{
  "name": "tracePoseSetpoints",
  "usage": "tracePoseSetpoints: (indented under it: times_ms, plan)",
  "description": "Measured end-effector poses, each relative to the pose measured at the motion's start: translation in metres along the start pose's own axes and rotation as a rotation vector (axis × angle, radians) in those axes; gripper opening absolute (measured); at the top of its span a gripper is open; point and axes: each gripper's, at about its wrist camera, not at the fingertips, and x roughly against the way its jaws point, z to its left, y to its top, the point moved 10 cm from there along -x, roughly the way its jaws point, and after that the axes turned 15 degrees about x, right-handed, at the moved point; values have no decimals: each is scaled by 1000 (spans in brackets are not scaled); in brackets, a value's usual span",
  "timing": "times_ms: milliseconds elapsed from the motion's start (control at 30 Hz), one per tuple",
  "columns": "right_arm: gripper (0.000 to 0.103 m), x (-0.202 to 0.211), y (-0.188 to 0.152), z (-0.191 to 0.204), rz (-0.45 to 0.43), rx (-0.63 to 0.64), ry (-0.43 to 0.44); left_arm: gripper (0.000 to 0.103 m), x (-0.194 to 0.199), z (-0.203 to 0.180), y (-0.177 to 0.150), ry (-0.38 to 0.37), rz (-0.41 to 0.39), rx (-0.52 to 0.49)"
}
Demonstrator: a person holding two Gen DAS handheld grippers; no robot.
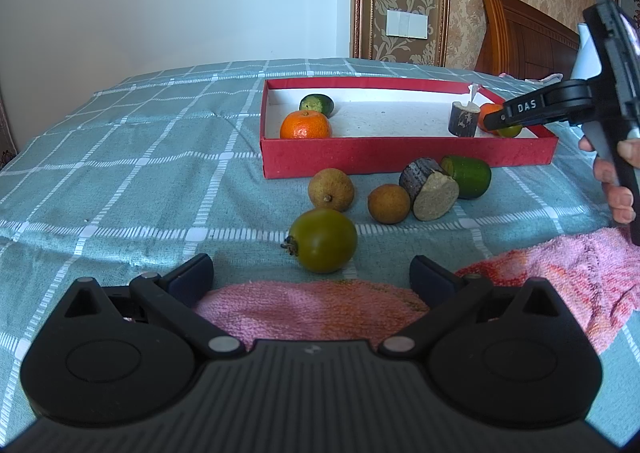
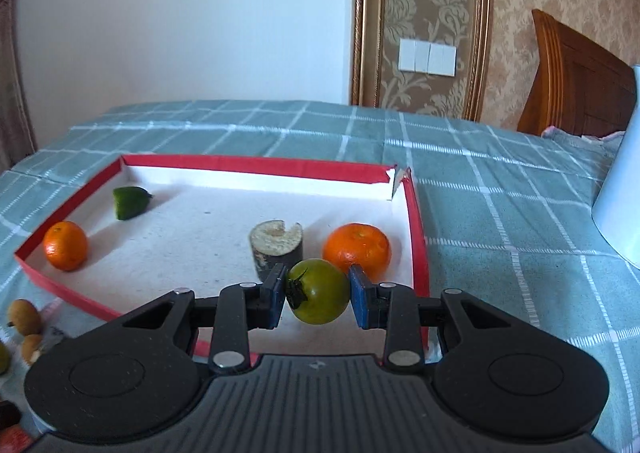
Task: Organize fruits
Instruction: 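Carry the green tomato into the red tray and open the right gripper, then grasp the round green fruit with the left gripper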
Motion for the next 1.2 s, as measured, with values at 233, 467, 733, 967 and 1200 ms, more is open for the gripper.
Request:
tracePoseSetpoints:
  times_ms: [233, 467, 733, 967, 1200]
  plan:
    - [33, -9, -1, 0, 20, 11, -6, 103, 0, 0, 0, 0, 0, 0]
    - [34, -11, -1, 1, 5, 28, -12, 103, 0, 0, 0, 0, 0, 0]
    - [73, 18, -5, -15, -54, -20, -10, 103, 0, 0, 0, 0, 0, 0]
    - [73, 60, -27, -3, -104, -62, 63, 103, 0, 0, 0, 0, 0, 0]
    - [75, 60, -49, 25, -34, 85, 0, 103, 0, 0, 0, 0, 0, 1]
